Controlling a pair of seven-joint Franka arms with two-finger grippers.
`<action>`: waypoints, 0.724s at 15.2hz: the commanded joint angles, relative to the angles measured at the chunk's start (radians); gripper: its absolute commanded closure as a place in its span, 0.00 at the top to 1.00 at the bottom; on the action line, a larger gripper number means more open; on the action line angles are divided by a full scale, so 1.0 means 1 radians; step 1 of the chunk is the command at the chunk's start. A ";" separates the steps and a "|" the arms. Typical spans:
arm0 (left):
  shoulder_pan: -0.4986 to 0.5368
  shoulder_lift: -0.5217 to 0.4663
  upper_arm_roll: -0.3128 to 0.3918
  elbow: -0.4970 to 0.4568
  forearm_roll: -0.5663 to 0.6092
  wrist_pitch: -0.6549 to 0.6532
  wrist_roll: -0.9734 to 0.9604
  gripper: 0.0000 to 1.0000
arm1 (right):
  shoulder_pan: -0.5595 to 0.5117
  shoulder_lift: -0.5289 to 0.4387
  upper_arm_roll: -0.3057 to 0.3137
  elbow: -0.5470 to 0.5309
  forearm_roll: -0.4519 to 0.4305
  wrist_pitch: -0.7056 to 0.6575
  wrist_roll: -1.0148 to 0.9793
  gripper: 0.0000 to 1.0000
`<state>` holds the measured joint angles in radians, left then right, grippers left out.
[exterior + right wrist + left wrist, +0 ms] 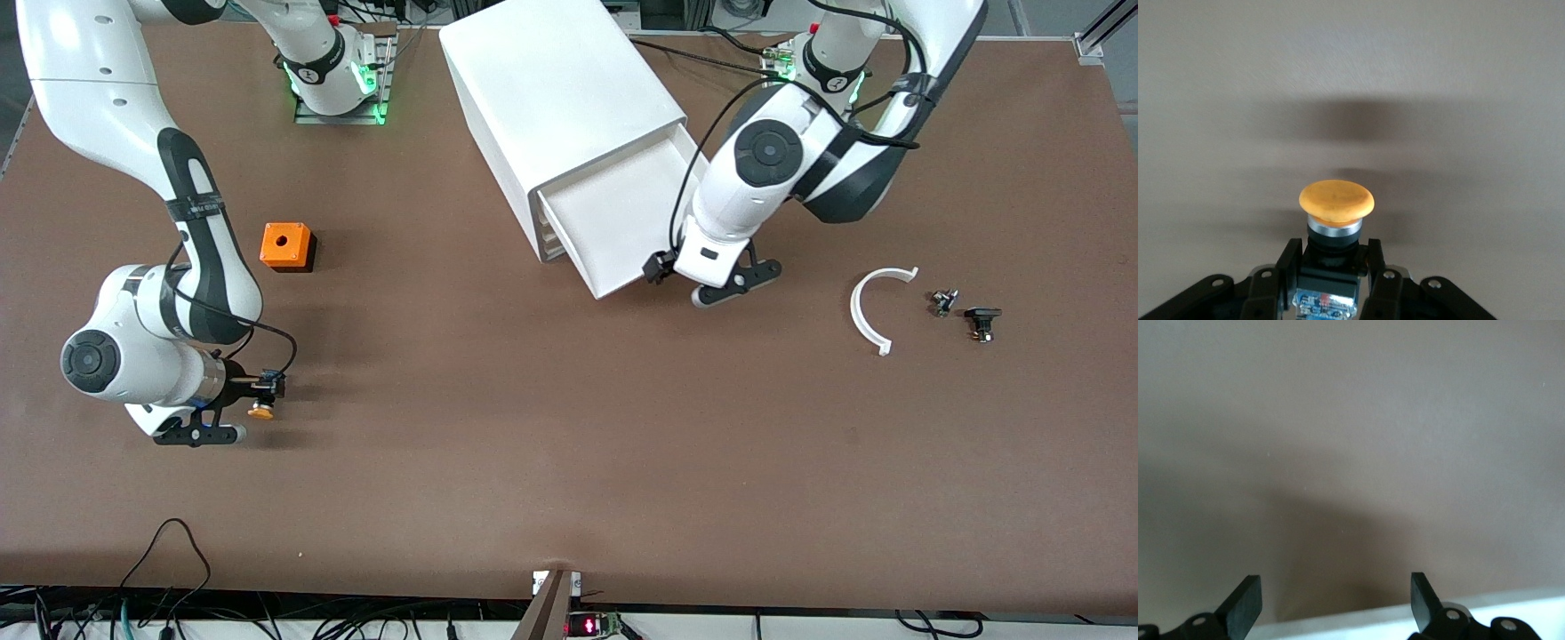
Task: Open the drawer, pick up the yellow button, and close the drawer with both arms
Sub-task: 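Push the drawer shut with the left gripper while the right gripper holds the button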
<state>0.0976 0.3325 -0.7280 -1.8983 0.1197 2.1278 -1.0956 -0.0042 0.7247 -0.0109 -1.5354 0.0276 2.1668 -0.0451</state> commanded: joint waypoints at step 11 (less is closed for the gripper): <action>-0.061 -0.023 -0.116 -0.047 -0.015 -0.117 -0.070 0.99 | -0.025 0.009 0.014 -0.022 -0.014 0.021 -0.015 0.34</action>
<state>0.0346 0.3324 -0.8087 -1.9220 0.1195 2.0351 -1.1216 -0.0137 0.7408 -0.0108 -1.5459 0.0275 2.1750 -0.0475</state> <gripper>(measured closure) 0.009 0.559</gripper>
